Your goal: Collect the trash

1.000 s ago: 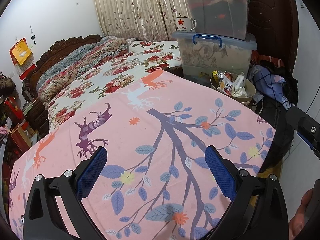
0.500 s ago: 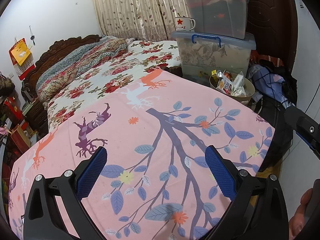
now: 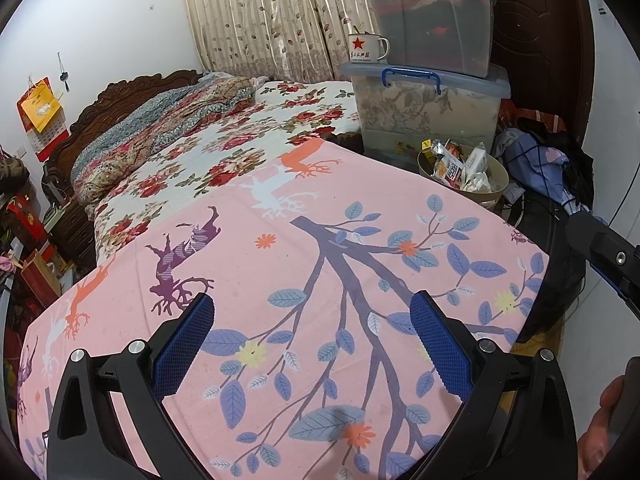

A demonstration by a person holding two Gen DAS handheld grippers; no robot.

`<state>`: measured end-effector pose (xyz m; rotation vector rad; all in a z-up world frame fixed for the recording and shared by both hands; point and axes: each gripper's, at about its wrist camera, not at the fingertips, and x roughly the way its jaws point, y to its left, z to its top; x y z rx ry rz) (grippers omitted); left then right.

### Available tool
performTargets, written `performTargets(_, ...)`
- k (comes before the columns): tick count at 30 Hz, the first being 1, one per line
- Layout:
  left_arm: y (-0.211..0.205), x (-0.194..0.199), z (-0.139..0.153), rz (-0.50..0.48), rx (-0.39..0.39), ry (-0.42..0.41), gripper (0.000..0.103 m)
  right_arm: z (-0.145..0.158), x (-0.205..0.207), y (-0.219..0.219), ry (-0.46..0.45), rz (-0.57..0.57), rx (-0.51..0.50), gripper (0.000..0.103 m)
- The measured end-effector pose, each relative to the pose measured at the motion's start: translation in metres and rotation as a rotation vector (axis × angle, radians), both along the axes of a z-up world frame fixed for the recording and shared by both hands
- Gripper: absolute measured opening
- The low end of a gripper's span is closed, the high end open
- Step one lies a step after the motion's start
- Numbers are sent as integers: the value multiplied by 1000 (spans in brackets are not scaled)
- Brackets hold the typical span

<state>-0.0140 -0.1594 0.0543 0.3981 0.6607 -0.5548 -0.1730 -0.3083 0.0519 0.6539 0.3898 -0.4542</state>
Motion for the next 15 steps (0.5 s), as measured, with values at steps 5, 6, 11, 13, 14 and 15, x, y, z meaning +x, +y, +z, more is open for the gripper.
performTargets(5,0,-9,-1,-9,3,-51,94,-1,0,0,1,1,-3,100)
performTargets(6,0,-10,0,-22,2,-43,94,-3,-1,1,1,0,-3,100)
performTargets(11,3,-13,-2,-33,7,-15,94,-3,-1,1,2,2,-4,100)
performTargets(13,5,-10,-1,-29,4,-5,94,-2,-1,0,2,1,-2,100)
performTargets(14,4,-6,1,-28,4,-3,94,-2,-1,0,2,0,-3,100)
performTargets(15,4,-4,2,-26,2,1,94,-3,-1,2,2,0,-3,100)
